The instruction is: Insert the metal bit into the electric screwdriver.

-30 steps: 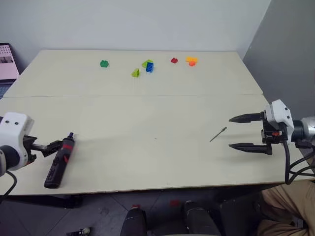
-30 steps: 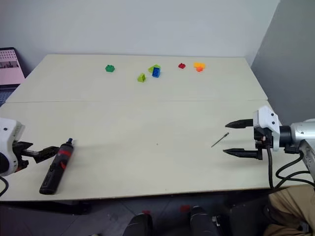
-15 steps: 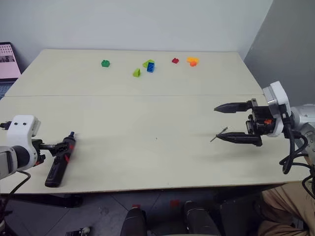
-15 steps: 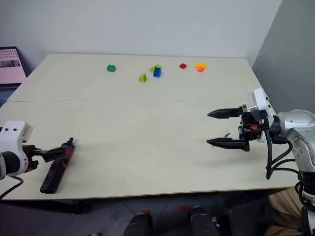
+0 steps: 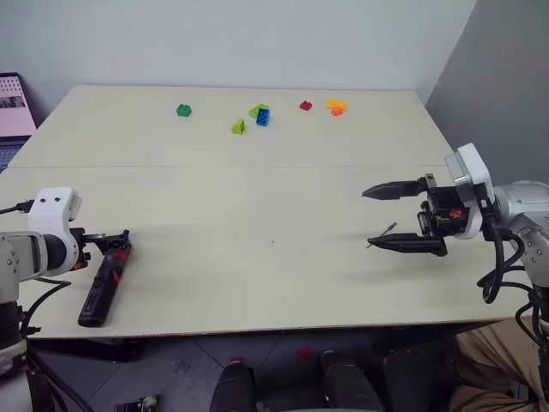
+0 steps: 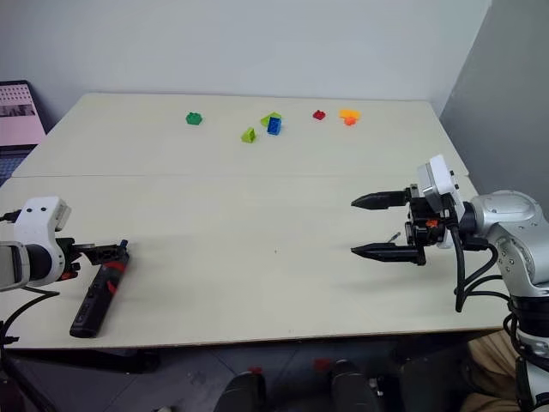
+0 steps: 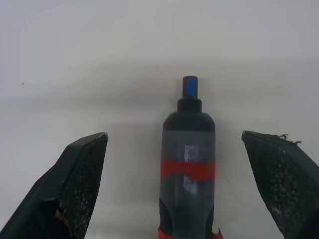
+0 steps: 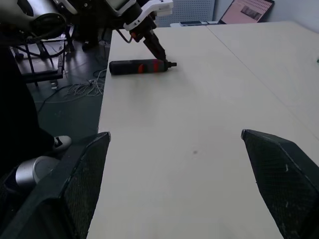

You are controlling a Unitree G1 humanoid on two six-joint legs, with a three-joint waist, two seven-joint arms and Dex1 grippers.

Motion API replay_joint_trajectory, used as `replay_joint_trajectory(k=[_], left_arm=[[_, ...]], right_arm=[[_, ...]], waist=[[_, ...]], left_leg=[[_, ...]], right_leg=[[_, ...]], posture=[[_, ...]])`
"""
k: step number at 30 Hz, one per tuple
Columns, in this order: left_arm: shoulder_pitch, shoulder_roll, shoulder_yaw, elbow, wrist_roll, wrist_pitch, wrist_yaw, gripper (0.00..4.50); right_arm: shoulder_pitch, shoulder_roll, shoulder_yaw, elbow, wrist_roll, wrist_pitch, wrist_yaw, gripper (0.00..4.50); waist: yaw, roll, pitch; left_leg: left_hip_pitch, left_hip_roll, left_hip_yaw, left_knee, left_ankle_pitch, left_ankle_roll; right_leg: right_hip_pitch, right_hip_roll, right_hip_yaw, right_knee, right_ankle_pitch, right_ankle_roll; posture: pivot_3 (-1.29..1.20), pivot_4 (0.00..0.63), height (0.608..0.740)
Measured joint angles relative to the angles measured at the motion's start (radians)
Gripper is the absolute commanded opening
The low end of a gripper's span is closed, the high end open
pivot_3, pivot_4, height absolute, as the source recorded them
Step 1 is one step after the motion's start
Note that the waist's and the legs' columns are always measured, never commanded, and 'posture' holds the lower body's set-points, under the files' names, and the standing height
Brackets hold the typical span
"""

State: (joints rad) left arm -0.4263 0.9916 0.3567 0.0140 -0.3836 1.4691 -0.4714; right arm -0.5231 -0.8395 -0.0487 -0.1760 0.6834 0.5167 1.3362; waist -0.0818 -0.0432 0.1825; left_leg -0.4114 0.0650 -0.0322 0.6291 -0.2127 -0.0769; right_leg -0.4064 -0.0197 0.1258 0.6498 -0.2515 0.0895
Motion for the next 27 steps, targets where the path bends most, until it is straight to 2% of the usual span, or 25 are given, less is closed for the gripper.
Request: replay_joint_trajectory(k=[5, 14, 22, 27], left_arm=[[-0.021, 0.002, -0.049, 0.025, 0.000, 0.003, -0.002, 4.50], [-0.030, 0.002, -0.055, 0.033, -0.010, 0.033, 0.000, 4.50], [-0.123, -0.032, -0.071, 0.086, -0.014, 0.139, 0.023, 4.50], [-0.197, -0.033, -0.129, 0.193, -0.022, 0.139, 0.024, 4.50]], right_arm=[[0.000, 0.008, 0.000, -0.019, 0.006, 0.004, -0.005, 4.43], [-0.002, 0.028, -0.008, -0.052, 0.044, 0.039, -0.033, 4.43], [-0.006, 0.042, -0.006, -0.056, 0.043, 0.039, -0.048, 4.43], [-0.008, 0.050, -0.001, -0.057, 0.042, 0.039, -0.049, 4.43]], waist=[[-0.001, 0.000, 0.000], [0.000, 0.000, 0.000], [0.001, 0.000, 0.000], [0.001, 0.000, 0.000]], left_leg=[[-0.001, 0.000, -0.001, 0.000, 0.000, 0.000], [-0.002, 0.000, -0.002, 0.000, 0.000, 0.000], [-0.003, 0.000, -0.004, 0.000, 0.000, 0.000], [-0.004, 0.000, -0.006, 0.001, 0.000, 0.000]], right_leg=[[0.000, 0.000, 0.000, 0.000, 0.000, 0.000], [0.000, 0.000, -0.001, 0.000, 0.000, 0.000], [0.000, 0.000, -0.002, 0.000, 0.000, 0.001], [0.000, 0.001, -0.004, 0.000, 0.000, 0.000]], posture=[[0.00, 0.150, 0.740], [0.00, 0.150, 0.740], [0.00, 0.150, 0.740], [0.00, 0.150, 0.740]])
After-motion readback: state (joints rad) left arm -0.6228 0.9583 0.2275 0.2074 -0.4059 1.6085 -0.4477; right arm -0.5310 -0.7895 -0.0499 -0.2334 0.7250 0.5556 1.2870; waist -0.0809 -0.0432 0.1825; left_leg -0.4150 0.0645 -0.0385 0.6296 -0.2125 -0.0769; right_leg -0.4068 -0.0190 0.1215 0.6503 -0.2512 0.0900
